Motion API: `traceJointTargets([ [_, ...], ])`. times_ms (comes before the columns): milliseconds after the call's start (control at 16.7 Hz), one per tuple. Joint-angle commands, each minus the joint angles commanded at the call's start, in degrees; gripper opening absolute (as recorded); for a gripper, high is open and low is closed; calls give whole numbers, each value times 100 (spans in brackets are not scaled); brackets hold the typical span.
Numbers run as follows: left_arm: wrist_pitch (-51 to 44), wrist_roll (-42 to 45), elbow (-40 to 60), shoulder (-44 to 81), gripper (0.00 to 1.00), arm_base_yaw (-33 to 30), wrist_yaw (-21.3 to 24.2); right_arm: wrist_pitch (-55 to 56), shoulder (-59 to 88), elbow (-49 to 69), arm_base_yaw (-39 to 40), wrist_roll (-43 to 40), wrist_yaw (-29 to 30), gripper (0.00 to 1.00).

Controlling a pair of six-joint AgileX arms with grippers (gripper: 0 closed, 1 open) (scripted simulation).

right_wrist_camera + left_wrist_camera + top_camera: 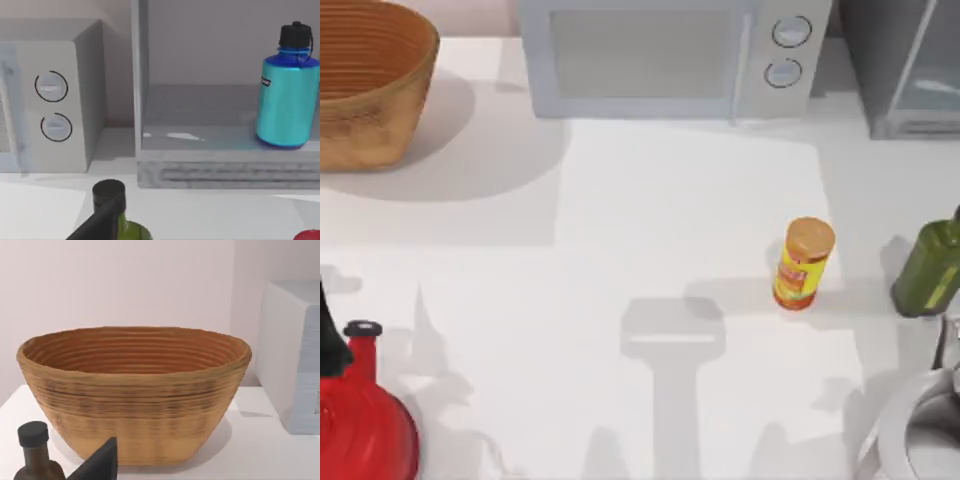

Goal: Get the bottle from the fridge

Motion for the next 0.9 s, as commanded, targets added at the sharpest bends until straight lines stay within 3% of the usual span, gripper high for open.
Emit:
traceJointTargets([
  [240, 0, 0, 0, 0, 100, 0, 0, 178, 157, 69, -78, 0, -74, 100],
  [420, 0, 0, 0, 0, 100, 0, 0, 900, 838, 295, -346, 7, -339, 100],
  [900, 0, 0, 0, 0, 100, 0, 0, 4571, 5007, 764, -1478, 100, -1453, 100],
])
